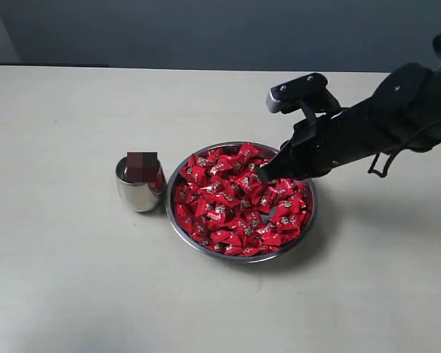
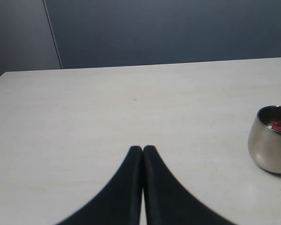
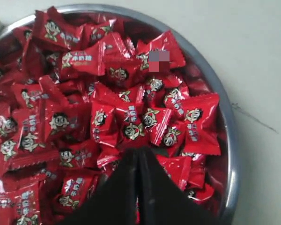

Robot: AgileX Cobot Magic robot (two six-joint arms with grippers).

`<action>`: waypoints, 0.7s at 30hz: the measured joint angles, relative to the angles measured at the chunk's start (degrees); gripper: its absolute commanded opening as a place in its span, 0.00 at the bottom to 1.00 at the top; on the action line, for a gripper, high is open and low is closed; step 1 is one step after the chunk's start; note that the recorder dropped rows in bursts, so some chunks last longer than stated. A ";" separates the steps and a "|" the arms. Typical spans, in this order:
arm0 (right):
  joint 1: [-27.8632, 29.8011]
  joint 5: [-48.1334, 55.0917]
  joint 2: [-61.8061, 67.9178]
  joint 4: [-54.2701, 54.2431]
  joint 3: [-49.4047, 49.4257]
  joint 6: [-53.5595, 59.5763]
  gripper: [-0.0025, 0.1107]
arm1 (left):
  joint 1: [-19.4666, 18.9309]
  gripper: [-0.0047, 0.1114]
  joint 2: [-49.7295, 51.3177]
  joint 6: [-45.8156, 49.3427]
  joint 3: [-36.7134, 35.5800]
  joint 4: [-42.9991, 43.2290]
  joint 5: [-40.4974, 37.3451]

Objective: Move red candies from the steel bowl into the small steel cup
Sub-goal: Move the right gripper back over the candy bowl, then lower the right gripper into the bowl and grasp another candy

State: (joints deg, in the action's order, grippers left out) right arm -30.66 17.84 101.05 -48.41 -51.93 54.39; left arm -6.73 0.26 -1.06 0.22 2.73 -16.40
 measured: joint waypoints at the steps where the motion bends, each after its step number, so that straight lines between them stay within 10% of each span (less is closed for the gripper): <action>1: 0.00 0.00 0.75 -1.41 0.00 1.43 0.01 | 0.00 0.04 0.00 0.00 0.00 0.00 0.00; 21: 0.00 7.99 7.25 -8.87 -6.63 10.01 0.01 | 0.00 0.04 0.00 0.00 0.00 0.00 0.00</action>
State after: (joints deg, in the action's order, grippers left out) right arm -30.66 25.83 108.30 -57.28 -58.55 64.40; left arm -6.73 0.26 -1.06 0.22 2.73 -16.40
